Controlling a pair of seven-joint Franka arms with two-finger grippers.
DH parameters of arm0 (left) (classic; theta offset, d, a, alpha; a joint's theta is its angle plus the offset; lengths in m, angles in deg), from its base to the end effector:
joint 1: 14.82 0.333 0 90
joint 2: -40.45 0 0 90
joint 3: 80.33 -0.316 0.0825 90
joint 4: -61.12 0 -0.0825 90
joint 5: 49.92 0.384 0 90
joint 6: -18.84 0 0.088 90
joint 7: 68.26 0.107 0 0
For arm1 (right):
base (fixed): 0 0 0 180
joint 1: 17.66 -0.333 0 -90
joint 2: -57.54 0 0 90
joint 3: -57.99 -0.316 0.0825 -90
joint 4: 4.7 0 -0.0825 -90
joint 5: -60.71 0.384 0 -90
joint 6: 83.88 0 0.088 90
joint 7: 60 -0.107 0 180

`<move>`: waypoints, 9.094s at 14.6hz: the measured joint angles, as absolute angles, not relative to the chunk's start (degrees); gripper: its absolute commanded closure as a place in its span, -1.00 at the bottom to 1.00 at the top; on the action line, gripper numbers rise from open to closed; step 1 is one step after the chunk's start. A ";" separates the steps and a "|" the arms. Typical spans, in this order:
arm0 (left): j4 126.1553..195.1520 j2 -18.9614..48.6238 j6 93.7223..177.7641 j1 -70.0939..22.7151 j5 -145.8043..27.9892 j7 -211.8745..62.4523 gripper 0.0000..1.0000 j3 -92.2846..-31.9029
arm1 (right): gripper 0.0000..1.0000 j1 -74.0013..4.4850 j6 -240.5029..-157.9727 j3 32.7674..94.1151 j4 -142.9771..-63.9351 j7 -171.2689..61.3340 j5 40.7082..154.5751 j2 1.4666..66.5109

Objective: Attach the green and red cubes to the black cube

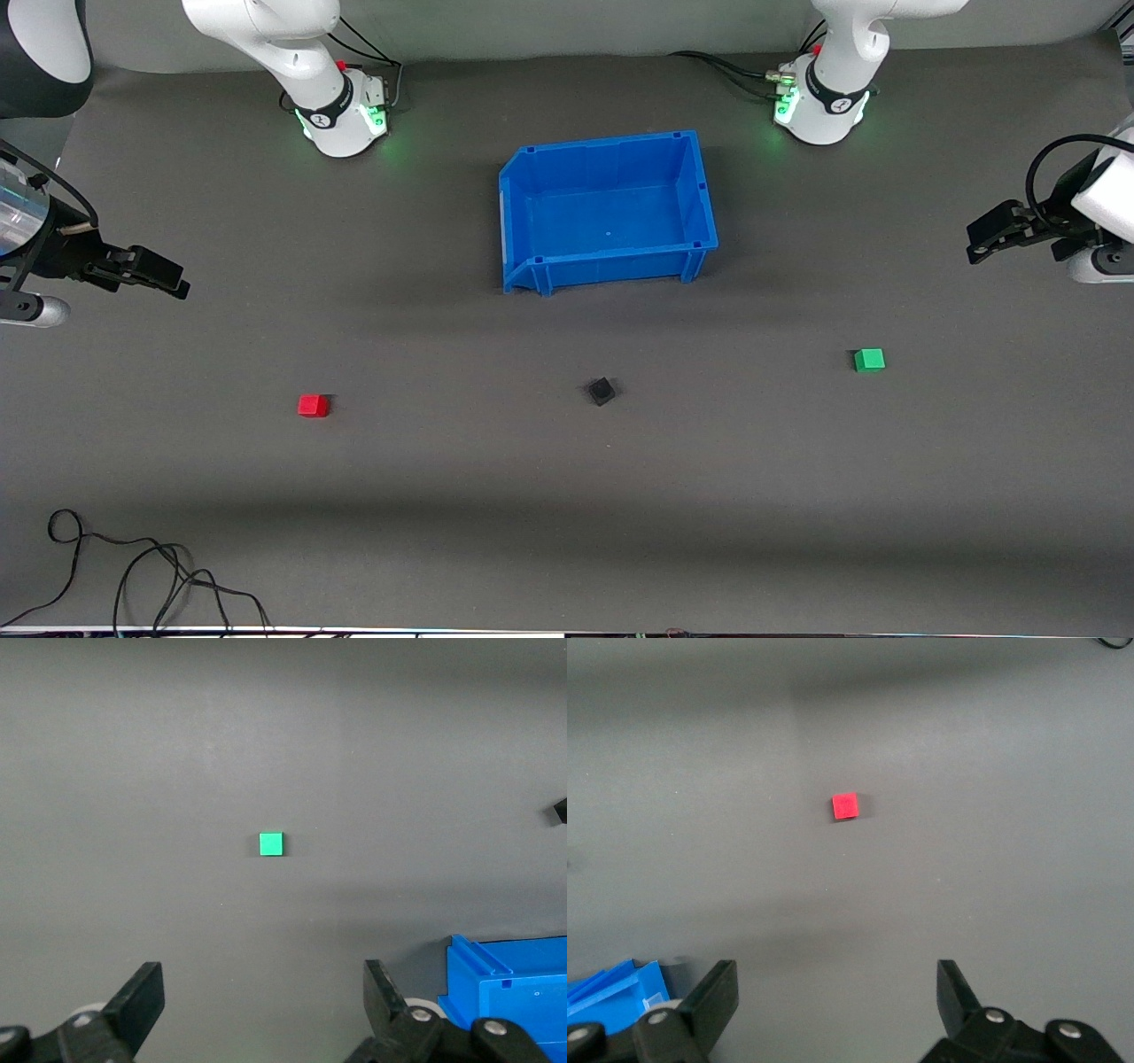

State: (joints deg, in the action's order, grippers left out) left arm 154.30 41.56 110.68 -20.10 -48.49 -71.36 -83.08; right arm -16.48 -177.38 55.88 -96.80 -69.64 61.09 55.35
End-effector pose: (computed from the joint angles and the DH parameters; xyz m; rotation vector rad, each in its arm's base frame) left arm 0.5503 -0.0215 0.6118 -3.1174 -0.0142 0.0044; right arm 0.5700 0.0095 0.5910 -3.1257 0.2388 0.0226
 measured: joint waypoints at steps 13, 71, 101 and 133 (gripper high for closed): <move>154.19 40.77 109.22 -19.64 -49.51 -78.59 -1.00 -83.22 | -0.99 -16.51 -177.05 55.85 -97.00 -67.70 61.09 54.83; 189.63 16.17 163.73 -8.14 -111.91 -93.03 0.33 -83.42 | 1.00 -16.18 -220.02 55.91 -106.45 -74.20 61.09 19.44; 161.32 5.17 156.55 -33.70 -86.10 -151.74 0.46 -82.11 | 1.00 -49.17 -219.91 54.70 -83.56 -183.38 67.09 8.47; 163.97 0.81 177.98 -51.74 -85.03 -177.77 0.62 -82.56 | 1.00 -54.03 -220.09 55.81 -68.06 -181.22 55.78 -3.17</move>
